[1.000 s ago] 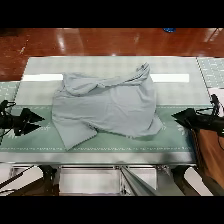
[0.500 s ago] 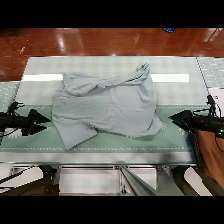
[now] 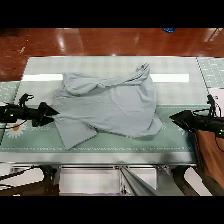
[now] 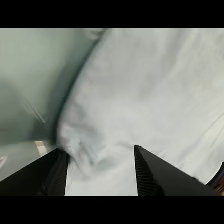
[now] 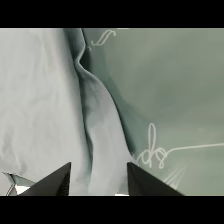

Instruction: Fold the shirts.

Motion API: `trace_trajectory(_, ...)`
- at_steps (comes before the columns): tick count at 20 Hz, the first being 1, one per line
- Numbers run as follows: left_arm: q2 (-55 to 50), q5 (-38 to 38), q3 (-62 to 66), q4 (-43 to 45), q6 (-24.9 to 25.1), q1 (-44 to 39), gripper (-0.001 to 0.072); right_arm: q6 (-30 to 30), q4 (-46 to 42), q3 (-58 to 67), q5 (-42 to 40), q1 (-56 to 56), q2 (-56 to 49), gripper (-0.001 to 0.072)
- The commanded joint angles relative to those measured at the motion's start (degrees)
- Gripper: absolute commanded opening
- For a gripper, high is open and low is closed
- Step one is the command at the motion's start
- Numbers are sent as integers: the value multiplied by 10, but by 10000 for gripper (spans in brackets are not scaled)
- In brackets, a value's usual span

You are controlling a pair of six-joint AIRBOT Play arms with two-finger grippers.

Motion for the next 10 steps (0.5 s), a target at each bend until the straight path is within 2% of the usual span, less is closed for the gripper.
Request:
trace_trajectory(1, -28, 8, 26, -3, -9, -40, 458, -1, -1, 0, -4, 0, 0, 407)
trace_trajectory(2, -33, -3, 30, -3, -8, -45, 259, -1, -3, 0, -4, 0, 0, 407)
trace_trajectory(3, -38, -14, 35, -3, -1, -48, 24, -1, -9, 0, -4, 0, 0, 407)
trace_trajectory(7, -38, -29, 50, -3, 3, -48, 19, 57, -99, -14, 14, 2, 0, 407)
trace_trajectory(10, -38, -32, 53, -3, 3, -48, 19, 75, -111, -42, -3, 34, -10, 407)
